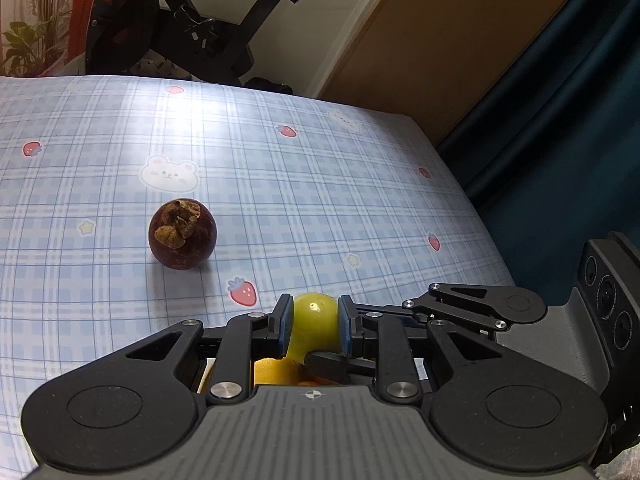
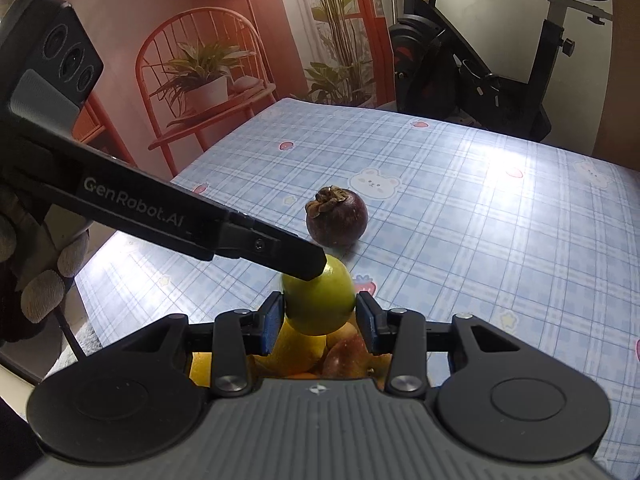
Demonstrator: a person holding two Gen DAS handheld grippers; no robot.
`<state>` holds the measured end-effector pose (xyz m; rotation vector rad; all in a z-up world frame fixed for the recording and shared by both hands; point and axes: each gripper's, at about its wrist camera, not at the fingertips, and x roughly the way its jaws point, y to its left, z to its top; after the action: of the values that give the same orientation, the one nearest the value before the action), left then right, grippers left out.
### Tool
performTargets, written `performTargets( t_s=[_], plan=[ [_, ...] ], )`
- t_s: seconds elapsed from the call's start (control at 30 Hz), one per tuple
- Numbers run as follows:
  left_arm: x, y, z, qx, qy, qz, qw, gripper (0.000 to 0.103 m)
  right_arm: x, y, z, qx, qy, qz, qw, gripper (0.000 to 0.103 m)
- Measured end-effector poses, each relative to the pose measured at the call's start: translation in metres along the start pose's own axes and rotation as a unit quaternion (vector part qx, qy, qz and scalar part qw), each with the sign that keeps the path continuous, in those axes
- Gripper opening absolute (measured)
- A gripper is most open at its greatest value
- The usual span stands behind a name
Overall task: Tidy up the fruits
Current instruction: 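Lower the green apple into the cream bowl and open the left tool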
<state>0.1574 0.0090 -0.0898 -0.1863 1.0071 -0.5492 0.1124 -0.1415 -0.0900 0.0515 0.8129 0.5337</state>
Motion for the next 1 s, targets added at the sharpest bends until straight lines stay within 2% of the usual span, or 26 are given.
performTargets(
  t_s=[0.23,0.67,1.0],
  plan=[
    [-0.003,-0.012,-0.014,0.007,0.019,-0.01,0.9997,0.025,-0.016,0.001,-0.015,0.017,0.008,0.013,1.0,0.042],
    [0.0,-0.036,-0.048,0.018,0.06,-0.039,0.9973,0.025,-0.043,-0.001,-0.041,0.034,0.067,0.032,0.997,0.042],
    [0.017,-0.042,-0.064,0.036,0.097,-0.037,0.9939,0.025,-0.033,-0.002,-0.055,0.038,0.113,0.043,0.992,0.042]
  ],
)
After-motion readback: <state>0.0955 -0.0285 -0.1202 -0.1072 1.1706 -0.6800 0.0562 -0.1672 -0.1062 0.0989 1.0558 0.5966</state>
